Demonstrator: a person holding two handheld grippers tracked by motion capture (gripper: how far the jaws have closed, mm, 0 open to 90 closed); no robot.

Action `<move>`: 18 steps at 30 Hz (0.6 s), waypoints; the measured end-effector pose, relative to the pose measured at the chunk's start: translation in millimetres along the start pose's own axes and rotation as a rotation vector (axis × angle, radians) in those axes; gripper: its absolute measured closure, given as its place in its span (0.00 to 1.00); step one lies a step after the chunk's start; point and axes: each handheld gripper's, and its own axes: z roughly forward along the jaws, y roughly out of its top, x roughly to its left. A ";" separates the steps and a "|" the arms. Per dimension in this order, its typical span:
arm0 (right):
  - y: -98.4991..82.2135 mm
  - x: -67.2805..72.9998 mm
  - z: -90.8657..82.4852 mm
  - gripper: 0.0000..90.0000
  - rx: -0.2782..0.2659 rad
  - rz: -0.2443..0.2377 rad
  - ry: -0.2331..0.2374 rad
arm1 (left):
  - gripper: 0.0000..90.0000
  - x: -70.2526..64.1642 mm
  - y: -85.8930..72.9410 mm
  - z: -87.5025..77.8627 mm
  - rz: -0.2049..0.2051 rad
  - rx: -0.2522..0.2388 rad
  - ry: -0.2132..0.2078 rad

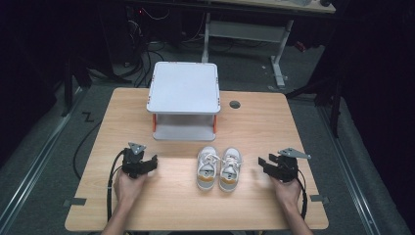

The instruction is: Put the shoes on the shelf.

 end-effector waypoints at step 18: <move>-7.1 -16.9 16.8 0.49 0.071 -0.029 -0.158 | 0.42 -40.2 19.8 -35.0 0.051 0.013 -0.169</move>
